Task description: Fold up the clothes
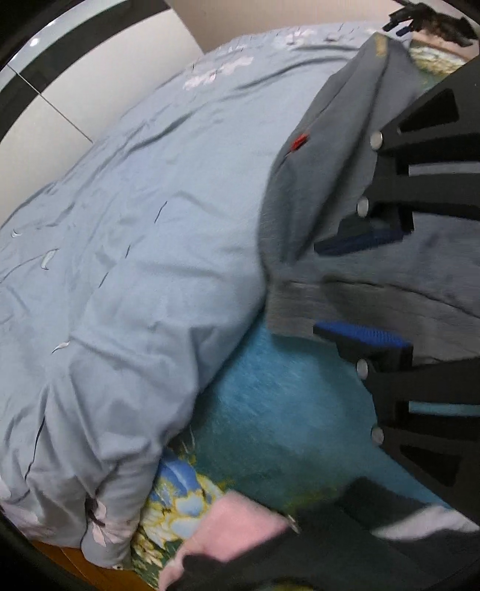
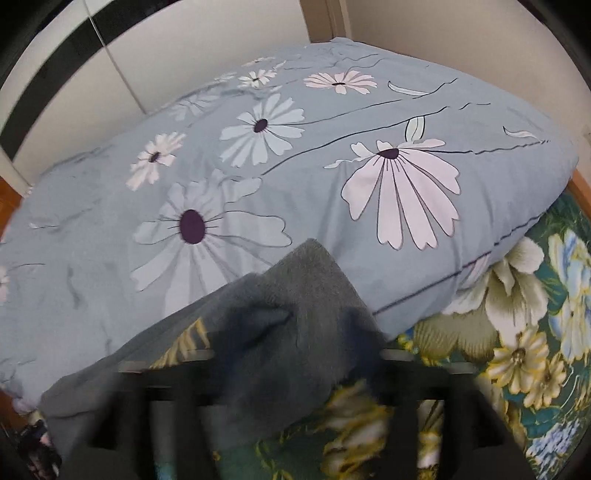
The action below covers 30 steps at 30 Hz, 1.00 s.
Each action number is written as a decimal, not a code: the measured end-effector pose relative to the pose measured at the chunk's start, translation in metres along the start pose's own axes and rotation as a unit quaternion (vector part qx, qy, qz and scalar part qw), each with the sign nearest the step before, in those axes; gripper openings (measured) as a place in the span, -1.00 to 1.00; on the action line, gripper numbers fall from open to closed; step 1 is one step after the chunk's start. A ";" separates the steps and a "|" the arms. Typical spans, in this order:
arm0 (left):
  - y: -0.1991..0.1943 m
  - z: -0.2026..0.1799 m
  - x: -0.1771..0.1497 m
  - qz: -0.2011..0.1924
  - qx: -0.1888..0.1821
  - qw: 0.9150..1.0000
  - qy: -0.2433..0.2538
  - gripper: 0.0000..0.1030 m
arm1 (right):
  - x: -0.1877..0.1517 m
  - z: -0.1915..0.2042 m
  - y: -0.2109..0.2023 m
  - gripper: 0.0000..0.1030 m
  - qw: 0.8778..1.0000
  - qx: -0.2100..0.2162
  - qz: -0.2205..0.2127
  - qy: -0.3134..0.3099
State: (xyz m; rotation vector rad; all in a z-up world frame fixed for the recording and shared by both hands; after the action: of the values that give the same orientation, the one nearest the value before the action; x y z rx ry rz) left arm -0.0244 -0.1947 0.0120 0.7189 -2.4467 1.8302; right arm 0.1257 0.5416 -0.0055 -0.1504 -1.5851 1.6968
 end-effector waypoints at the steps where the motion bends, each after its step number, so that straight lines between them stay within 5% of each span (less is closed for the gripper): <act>1: -0.010 0.004 -0.008 -0.006 0.000 1.000 -0.001 0.02 | -0.005 -0.002 -0.010 0.34 1.000 0.001 -0.007 -0.007; 4: -0.039 0.026 -0.042 -0.020 0.006 1.000 -0.021 0.03 | -0.028 -0.013 -0.042 0.34 1.000 0.008 -0.026 -0.011; 10: -0.075 0.078 -0.127 -0.022 0.011 0.996 -0.086 0.05 | -0.132 -0.076 -0.090 0.34 1.000 0.006 -0.011 0.025; 15: -0.079 0.108 -0.184 0.006 -0.072 0.984 -0.165 0.05 | -0.216 -0.156 -0.110 0.34 0.989 0.024 0.011 0.147; 19: -0.069 0.092 -0.189 0.019 -0.105 0.981 -0.164 0.05 | -0.264 -0.190 -0.107 0.34 0.965 0.069 0.021 0.251; 24: -0.046 0.069 -0.178 0.026 -0.130 0.978 -0.161 0.05 | -0.276 -0.187 -0.094 0.30 0.952 0.101 0.019 0.287; 30: -0.029 0.068 -0.177 0.018 -0.111 0.975 -0.190 -0.21 | -0.291 -0.183 -0.078 -0.21 0.934 0.138 0.017 0.329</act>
State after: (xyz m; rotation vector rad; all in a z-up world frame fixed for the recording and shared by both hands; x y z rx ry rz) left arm 0.1626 -0.1996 -0.0312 1.1009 -2.8492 1.5067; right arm 0.4639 0.5024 -0.0959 -0.5442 -0.8444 1.6388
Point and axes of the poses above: each gripper's, at about its wrist camera, not at the fingertips, and y roughly the way its jaws point, z to its left, x to its top, the point moved 2 cm from there along y, roughly the way its jaws point, and after that the axes turned 4 degrees about z, right-handed, at the moved point
